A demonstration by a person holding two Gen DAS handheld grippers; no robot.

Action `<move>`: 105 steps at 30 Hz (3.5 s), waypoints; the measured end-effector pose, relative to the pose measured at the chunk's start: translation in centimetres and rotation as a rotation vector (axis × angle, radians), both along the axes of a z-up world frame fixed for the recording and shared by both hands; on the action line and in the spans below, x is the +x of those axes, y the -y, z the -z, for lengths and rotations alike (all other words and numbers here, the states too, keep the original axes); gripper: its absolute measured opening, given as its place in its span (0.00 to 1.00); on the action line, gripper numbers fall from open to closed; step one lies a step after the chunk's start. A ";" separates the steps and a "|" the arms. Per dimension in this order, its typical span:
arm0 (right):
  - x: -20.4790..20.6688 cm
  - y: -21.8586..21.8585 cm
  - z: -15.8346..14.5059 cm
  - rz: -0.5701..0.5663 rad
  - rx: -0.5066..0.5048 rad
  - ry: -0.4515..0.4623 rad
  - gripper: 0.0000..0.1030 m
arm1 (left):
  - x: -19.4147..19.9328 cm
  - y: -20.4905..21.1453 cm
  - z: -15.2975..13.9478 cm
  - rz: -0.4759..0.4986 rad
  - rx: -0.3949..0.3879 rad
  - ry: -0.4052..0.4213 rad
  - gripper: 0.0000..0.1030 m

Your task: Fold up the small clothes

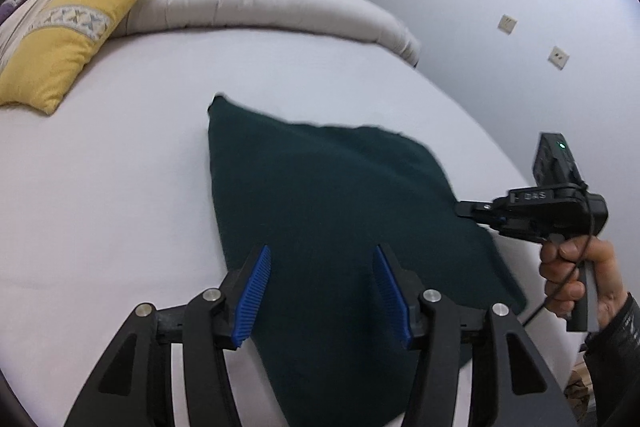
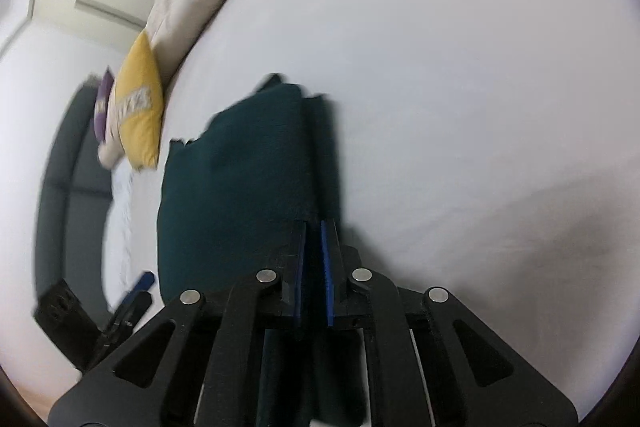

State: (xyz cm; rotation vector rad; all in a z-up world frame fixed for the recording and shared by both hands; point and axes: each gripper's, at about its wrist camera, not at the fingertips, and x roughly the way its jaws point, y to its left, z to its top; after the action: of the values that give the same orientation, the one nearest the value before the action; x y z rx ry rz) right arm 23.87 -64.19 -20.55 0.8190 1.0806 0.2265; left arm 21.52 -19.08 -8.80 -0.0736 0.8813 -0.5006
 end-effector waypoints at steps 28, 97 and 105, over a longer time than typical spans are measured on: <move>-5.4 -5.8 1.5 -0.042 0.190 0.000 0.22 | -0.6 -0.7 2.0 -0.029 0.048 -0.025 0.69; 0.2 -3.4 -0.8 -0.061 0.021 0.027 0.00 | 1.0 2.9 2.9 0.042 0.151 0.030 0.79; -0.7 0.6 -4.6 0.095 -0.144 0.106 0.32 | 1.5 0.6 0.3 -0.030 0.087 0.067 0.78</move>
State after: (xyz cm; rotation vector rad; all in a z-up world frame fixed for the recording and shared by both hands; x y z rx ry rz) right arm 23.12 -64.78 -15.91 0.7187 0.9450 0.1094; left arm 23.04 -19.68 -9.07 0.0097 0.8345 -0.4336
